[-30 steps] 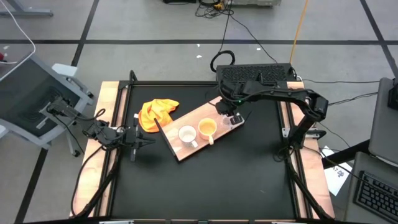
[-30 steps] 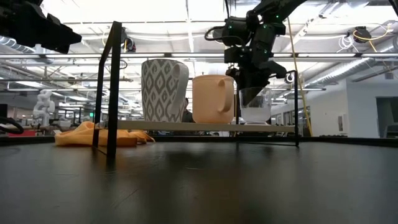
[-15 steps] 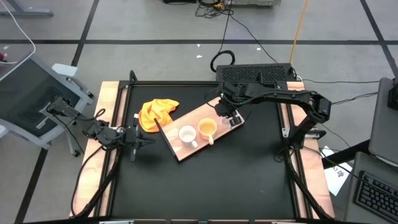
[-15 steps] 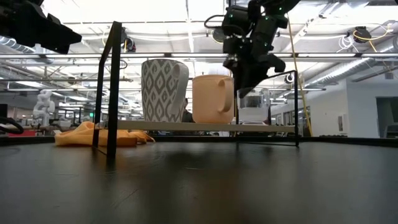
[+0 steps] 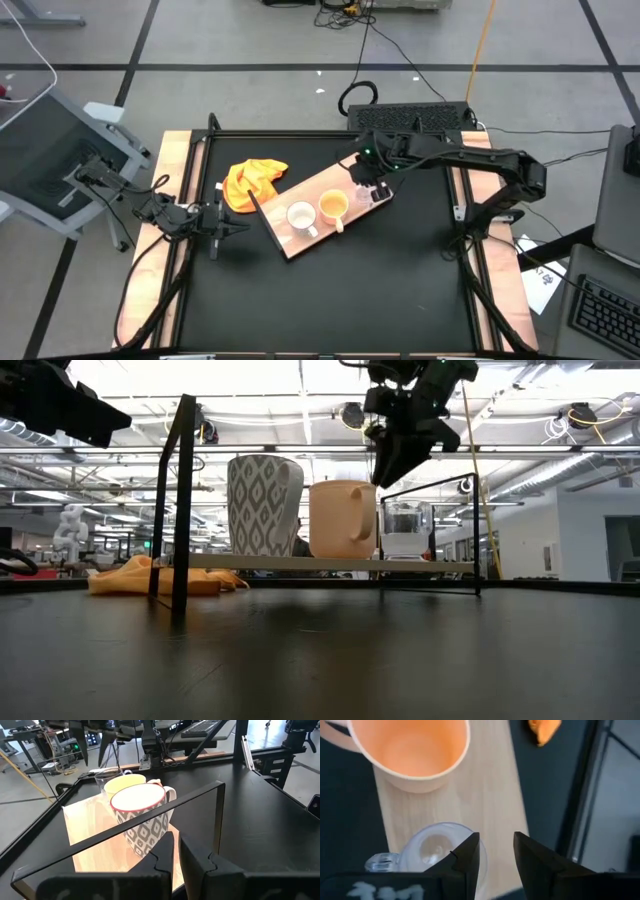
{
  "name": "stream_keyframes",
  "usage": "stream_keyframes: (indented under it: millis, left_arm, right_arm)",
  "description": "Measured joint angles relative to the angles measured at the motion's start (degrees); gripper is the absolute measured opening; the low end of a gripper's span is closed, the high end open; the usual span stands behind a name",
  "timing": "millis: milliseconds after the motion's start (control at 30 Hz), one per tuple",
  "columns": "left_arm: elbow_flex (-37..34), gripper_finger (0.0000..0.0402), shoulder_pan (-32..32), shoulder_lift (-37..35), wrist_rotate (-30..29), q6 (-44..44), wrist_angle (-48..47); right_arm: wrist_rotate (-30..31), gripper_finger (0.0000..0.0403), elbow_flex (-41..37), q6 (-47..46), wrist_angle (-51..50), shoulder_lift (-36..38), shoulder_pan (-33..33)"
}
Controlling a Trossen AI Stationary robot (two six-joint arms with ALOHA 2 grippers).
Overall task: Stack small to large cups/mugs on shelf
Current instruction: Return to Home Position
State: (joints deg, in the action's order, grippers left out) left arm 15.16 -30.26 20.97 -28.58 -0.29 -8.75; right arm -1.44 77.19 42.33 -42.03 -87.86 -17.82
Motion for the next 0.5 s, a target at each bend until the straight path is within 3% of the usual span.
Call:
stream_keyframes:
  millis: [100,333,500]
  left_arm:
    - [0.00,0.0031,0.01,0.02,0.00,-0.25,0.02]
    - [0.00,0.0031,0.01,0.00,0.06,0.24,1.90]
    - [0.00,0.0031,0.00,-0.02,0.08,3.48,5.65]
  right_arm:
    - [2.70,0.0112,0.00,-0.97,0.28,1.78,1.26]
    - [2.85,0.0110,0.00,-3.78,0.02,8.11,6.10]
    - [-0.31,0.0069,0.00,-8.26,-0.77,13.78,9.95]
